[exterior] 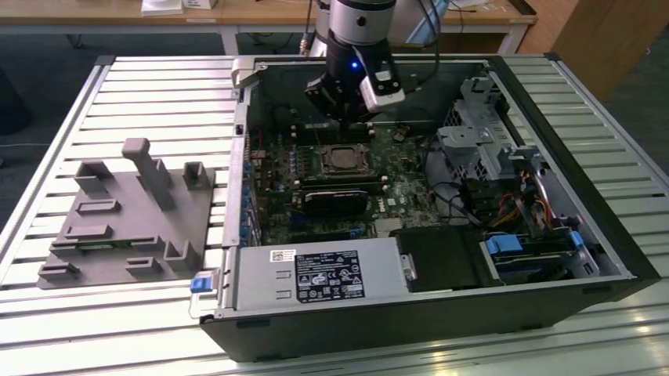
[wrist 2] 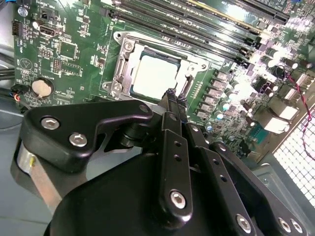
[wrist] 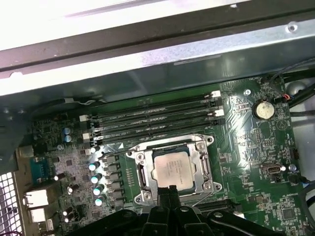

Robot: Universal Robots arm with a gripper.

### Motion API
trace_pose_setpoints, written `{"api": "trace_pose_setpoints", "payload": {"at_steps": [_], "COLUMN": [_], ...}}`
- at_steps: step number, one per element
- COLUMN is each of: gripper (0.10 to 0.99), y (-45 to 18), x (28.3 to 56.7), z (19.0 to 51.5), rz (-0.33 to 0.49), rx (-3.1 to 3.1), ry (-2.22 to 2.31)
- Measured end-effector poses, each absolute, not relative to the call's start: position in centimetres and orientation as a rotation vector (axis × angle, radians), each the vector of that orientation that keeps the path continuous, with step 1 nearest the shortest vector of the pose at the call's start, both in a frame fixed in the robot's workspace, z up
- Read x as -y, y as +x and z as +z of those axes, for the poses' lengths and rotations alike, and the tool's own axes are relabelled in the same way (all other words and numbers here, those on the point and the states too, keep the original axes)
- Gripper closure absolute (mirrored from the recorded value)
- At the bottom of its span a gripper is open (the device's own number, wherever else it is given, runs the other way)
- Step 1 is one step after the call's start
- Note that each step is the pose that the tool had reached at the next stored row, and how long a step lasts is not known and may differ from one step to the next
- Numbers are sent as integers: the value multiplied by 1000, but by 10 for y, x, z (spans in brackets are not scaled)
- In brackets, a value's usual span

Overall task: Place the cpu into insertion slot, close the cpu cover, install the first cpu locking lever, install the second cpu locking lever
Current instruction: 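Install the first cpu locking lever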

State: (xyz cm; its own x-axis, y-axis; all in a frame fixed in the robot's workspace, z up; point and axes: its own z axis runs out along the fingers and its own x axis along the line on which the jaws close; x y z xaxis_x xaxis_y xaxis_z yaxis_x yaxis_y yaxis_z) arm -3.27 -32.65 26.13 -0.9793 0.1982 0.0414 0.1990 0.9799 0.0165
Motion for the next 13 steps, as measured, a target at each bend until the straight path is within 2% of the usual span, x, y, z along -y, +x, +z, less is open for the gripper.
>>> {"api": "trace_pose_setpoints", "payload": {"at_steps": [13], "gripper": [980], "y": [-35], "x": [327], "z": [261], "rz": [-31], "rx": [3092], "ry": [-253]}}
